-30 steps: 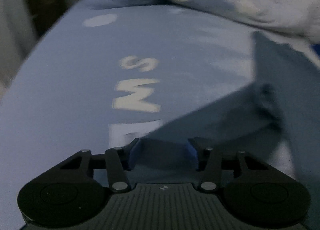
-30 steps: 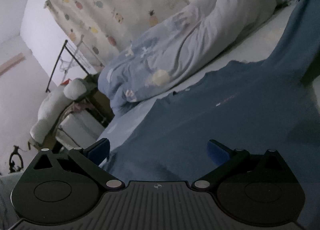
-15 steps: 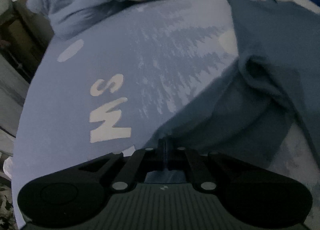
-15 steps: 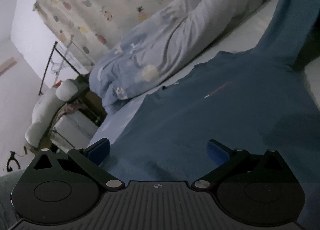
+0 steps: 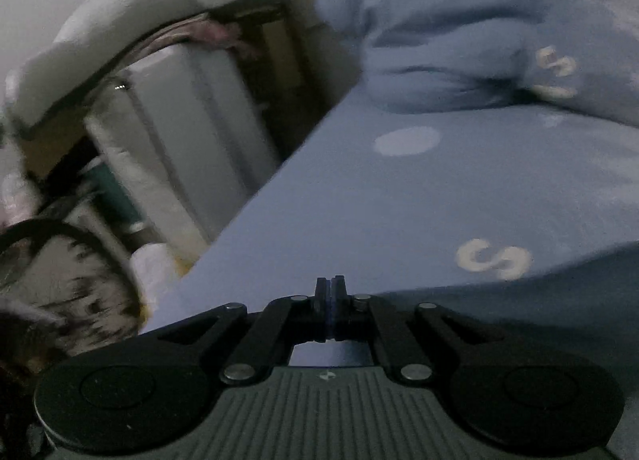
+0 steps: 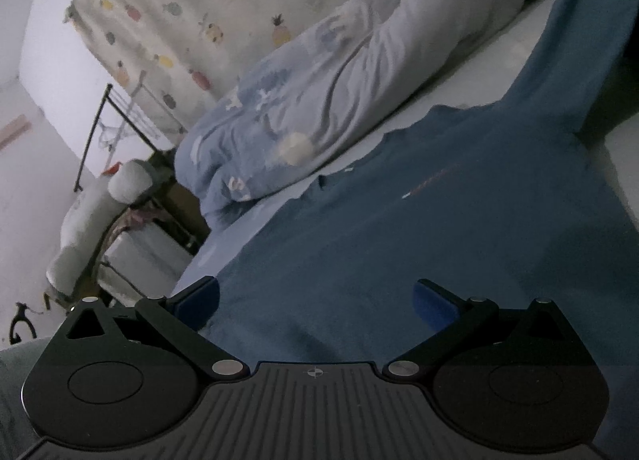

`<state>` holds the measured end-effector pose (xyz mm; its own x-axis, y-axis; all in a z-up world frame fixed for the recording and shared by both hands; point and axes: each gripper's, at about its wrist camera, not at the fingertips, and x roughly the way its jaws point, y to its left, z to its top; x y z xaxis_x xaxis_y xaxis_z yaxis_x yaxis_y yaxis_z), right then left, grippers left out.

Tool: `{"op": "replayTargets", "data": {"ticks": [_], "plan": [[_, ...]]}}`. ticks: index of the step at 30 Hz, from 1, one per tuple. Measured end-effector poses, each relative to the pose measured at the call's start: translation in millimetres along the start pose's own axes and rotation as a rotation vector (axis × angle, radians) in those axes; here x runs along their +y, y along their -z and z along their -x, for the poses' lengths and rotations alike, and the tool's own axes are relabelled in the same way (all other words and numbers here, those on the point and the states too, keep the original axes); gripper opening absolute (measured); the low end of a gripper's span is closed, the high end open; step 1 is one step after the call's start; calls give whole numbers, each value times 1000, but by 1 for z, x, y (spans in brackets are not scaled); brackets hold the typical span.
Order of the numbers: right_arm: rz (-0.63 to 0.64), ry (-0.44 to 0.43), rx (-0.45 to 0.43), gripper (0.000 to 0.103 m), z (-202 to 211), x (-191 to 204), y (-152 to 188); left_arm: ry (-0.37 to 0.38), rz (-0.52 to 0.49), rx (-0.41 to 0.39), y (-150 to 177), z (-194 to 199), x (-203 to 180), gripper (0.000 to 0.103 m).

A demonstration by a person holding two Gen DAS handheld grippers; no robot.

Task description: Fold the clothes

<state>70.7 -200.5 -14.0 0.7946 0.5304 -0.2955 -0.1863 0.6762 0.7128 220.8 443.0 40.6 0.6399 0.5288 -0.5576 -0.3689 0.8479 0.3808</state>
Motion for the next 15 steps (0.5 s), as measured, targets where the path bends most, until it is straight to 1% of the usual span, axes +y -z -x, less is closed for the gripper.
{"op": "replayTargets", "data": {"ticks": [2, 4, 5, 8, 9, 10, 11, 12, 13, 14, 15], "plan": [[8, 2, 5, 103, -1, 1, 0, -51, 13, 13, 0, -7, 0, 3], [13, 5, 7, 103, -1, 3, -2, -77, 35, 57, 2, -12, 6, 3], [14, 5, 7, 103, -1, 2, -2, -54, 41, 77, 4, -15, 9, 3], [11, 11, 9, 103, -1, 1, -2, 117, 73, 98, 1, -13, 14, 5], [10, 13, 11, 103, -2, 1, -1, 207, 89, 78, -1, -10, 14, 10], [9, 14, 14, 103, -3, 1, -1, 329, 107, 37, -5, -3, 12, 21], [9, 14, 18, 103, -3, 1, -1, 430, 115, 6, -10, 3, 7, 29], [9, 15, 24, 103, -3, 1, 0, 515, 102, -12, -15, 7, -3, 35], [10, 15, 28, 103, -4, 1, 1, 586, 69, -20, -21, 11, -17, 48], [12, 16, 30, 103, -5, 1, 1, 628, 13, -20, -26, 15, -35, 58], [14, 16, 33, 103, -6, 1, 2, 660, -63, -16, -29, 17, -56, 60]]}}
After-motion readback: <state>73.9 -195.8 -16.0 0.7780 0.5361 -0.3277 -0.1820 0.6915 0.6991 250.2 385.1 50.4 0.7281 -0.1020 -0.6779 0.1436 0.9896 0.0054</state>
